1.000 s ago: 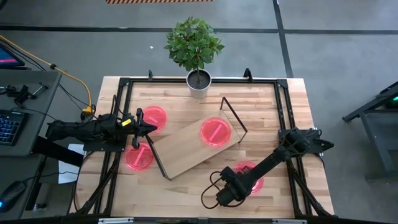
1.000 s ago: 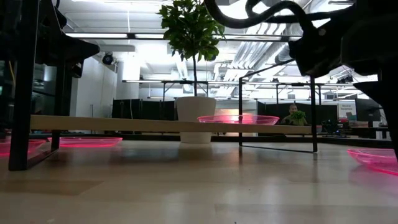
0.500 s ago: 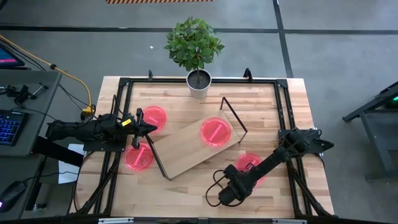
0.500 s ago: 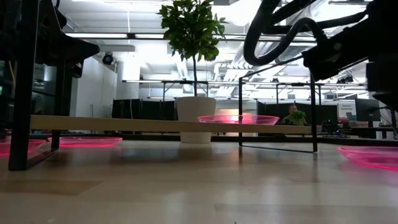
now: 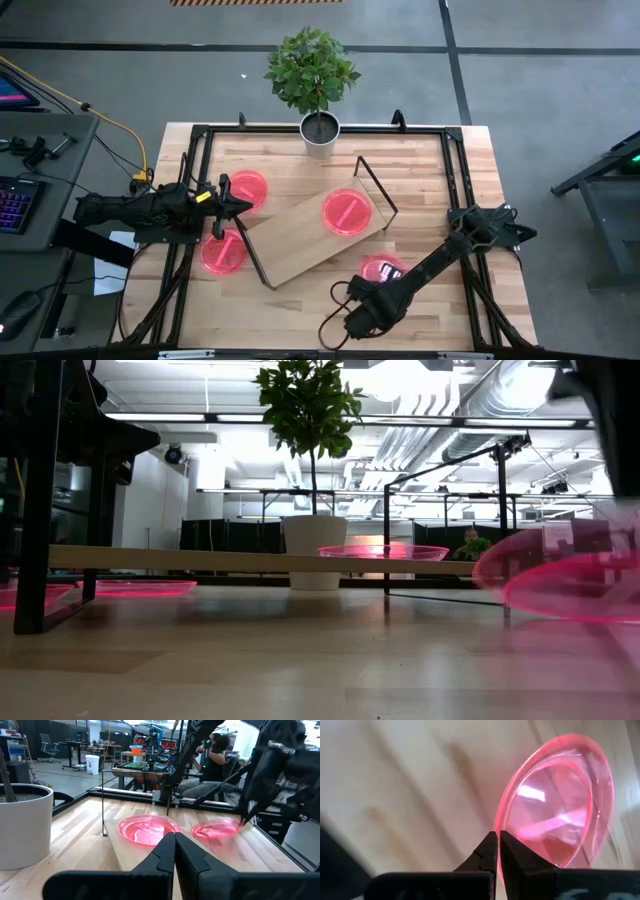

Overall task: Place and stack plates onto a shelf
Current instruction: Stack the pink plate on top of the pink plate on the shelf

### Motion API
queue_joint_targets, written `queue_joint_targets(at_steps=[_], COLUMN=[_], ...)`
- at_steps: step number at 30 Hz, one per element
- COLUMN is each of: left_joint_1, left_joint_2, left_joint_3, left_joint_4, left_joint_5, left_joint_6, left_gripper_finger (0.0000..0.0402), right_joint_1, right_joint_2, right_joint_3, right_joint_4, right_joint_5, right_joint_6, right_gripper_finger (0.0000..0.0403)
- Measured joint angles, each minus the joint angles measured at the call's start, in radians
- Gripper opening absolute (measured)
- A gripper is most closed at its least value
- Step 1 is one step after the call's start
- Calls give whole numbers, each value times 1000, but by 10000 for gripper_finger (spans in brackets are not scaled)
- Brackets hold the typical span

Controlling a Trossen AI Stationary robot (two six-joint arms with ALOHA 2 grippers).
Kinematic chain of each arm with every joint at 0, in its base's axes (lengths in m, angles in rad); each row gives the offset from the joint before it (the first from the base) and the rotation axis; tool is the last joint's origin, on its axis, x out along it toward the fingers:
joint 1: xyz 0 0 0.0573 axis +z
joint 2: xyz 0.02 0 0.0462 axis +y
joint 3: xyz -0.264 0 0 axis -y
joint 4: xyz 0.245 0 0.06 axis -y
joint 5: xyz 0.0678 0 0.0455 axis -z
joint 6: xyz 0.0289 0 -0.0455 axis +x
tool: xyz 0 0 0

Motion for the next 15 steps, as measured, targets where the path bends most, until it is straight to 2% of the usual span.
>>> queue_joint_targets(at_steps=[6, 8, 11, 15], left_joint_1=[0, 0, 0, 0], left_joint_2=[0, 0, 0, 0], left_joint_3=[0, 0, 0, 0], left_joint_4=[0, 0, 0, 0], left_joint_5=[0, 0, 0, 0], left_joint_6=[0, 0, 0, 0], left_gripper_finger=[0, 0, 0, 0], right_joint_1=[1, 5, 6, 7], right_joint_2=[0, -2, -2, -2], right_joint_3=[183, 224, 231, 143], right_joint_4=[10, 1, -9, 38], right_joint_5=[80, 121, 134, 179], right_joint_6=[-151, -158, -120, -43], right_gripper_finger=[0, 0, 0, 0])
